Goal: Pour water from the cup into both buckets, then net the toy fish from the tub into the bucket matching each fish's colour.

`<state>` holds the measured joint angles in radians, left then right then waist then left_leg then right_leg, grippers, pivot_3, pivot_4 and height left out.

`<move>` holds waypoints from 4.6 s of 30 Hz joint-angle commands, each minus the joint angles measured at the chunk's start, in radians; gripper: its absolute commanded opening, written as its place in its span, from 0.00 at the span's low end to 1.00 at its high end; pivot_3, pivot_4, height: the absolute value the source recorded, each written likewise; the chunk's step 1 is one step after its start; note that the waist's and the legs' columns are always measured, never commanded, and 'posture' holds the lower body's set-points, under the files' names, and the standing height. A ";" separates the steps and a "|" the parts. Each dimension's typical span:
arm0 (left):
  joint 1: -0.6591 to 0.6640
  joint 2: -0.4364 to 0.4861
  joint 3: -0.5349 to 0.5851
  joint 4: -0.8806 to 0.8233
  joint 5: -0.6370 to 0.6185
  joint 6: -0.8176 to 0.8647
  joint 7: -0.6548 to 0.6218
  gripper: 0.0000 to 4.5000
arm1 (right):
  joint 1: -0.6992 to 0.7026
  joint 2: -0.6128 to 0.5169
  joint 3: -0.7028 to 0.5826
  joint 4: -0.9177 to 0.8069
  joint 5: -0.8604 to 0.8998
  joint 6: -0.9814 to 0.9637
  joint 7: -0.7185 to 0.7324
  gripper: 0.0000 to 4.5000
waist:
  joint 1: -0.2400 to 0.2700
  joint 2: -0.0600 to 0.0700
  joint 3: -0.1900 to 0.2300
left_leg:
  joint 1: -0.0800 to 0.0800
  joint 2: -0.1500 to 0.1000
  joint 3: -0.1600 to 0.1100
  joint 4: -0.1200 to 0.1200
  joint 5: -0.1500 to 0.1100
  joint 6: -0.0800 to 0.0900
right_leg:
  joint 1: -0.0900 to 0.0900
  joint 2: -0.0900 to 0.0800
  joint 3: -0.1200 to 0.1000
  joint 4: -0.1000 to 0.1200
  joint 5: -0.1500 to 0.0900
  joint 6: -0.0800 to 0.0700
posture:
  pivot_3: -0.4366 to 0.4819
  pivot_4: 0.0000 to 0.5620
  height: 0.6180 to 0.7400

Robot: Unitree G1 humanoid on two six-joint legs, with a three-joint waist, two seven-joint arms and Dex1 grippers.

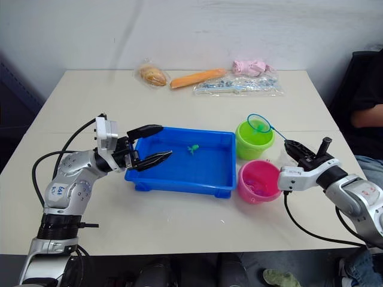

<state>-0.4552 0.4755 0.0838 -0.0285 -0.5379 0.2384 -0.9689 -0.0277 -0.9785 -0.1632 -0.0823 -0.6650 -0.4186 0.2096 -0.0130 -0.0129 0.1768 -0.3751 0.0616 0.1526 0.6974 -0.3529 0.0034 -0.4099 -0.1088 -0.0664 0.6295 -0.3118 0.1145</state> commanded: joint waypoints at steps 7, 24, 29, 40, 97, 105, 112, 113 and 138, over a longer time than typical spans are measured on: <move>-0.019 0.002 0.004 -0.021 0.002 -0.013 0.000 0.99 | 0.014 0.014 -0.012 -0.056 0.045 -0.010 0.000 0.00 | -0.001 0.000 0.000 | 0.001 0.001 0.001 0.000 0.000 -0.001 | 0.000 0.001 0.001 0.001 0.000 0.000 | 0.48 0.27 1.00; 0.000 0.002 0.008 -0.040 -0.004 -0.008 0.017 0.99 | -0.014 0.031 -0.074 -0.048 0.111 0.035 -0.018 0.00 | -0.001 0.000 0.000 | 0.001 0.001 0.002 0.000 0.001 -0.001 | 0.000 0.002 0.002 0.002 0.000 0.000 | 0.48 0.27 1.00; 0.015 0.032 0.033 -0.030 -0.012 -0.013 -0.007 0.99 | -0.053 0.116 -0.044 -0.190 0.634 0.196 0.254 0.00 | -0.002 0.000 0.000 | 0.002 0.002 0.001 0.000 0.001 -0.002 | 0.001 0.004 0.003 0.002 0.000 0.000 | 0.48 0.27 1.00; 0.062 0.135 0.147 0.047 -0.016 -0.053 -0.078 0.99 | -0.284 0.075 0.108 -0.521 1.592 1.307 0.374 0.00 | -0.011 0.000 0.000 | 0.003 0.005 -0.006 0.000 0.000 0.001 | 0.000 -0.002 0.002 0.007 -0.002 -0.004 | 0.48 0.27 1.00; 0.053 0.129 0.095 0.068 -0.023 -0.069 -0.151 0.99 | -0.236 0.299 -0.105 -0.583 1.465 1.450 0.323 0.00 | -0.012 0.000 0.000 | -0.003 0.000 -0.004 -0.002 -0.002 0.003 | -0.004 -0.003 -0.001 0.005 -0.001 -0.003 | 0.48 0.27 1.00; -0.040 0.096 0.050 0.050 -0.045 0.001 -0.159 0.99 | -0.131 0.194 -0.334 -0.630 1.563 1.402 0.388 0.00 | 0.002 0.000 0.000 | -0.002 -0.002 -0.004 -0.003 -0.002 0.004 | -0.002 -0.003 -0.001 -0.001 0.000 -0.002 | 0.48 0.27 1.00; -0.100 0.061 0.029 0.062 -0.040 0.033 -0.146 0.99 | -0.059 0.127 -0.481 -0.546 1.515 1.330 0.407 0.00 | 0.013 -0.001 0.000 | -0.002 -0.003 -0.004 -0.003 -0.002 0.004 | -0.002 -0.002 -0.001 -0.002 0.000 -0.001 | 0.48 0.27 1.00; -0.102 0.060 0.028 0.063 -0.038 0.034 -0.145 0.99 | -0.055 0.125 -0.486 -0.533 1.505 1.319 0.404 0.00 | 0.013 -0.001 0.000 | -0.002 -0.003 -0.004 -0.002 -0.002 0.004 | -0.002 -0.003 -0.001 -0.002 0.000 -0.001 | 0.48 0.27 1.00; -0.074 0.028 0.018 0.010 -0.017 0.015 -0.084 0.99 | -0.013 0.044 -0.187 -0.200 0.762 0.529 0.413 0.00 | 0.012 -0.001 0.000 | -0.001 -0.004 -0.002 -0.001 -0.001 0.003 | -0.001 -0.003 -0.001 -0.001 0.000 0.000 | 0.48 0.27 1.00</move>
<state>-0.5335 0.5037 0.0966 0.0137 -0.5550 0.2716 -1.0560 -0.0292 -0.9146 -0.3403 -0.2890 0.1475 0.1871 0.6390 -0.0006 -0.0134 0.1767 -0.3761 0.0581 0.1502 0.6962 -0.3539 0.0060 -0.4106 -0.1113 -0.0670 0.6280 -0.3114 0.1144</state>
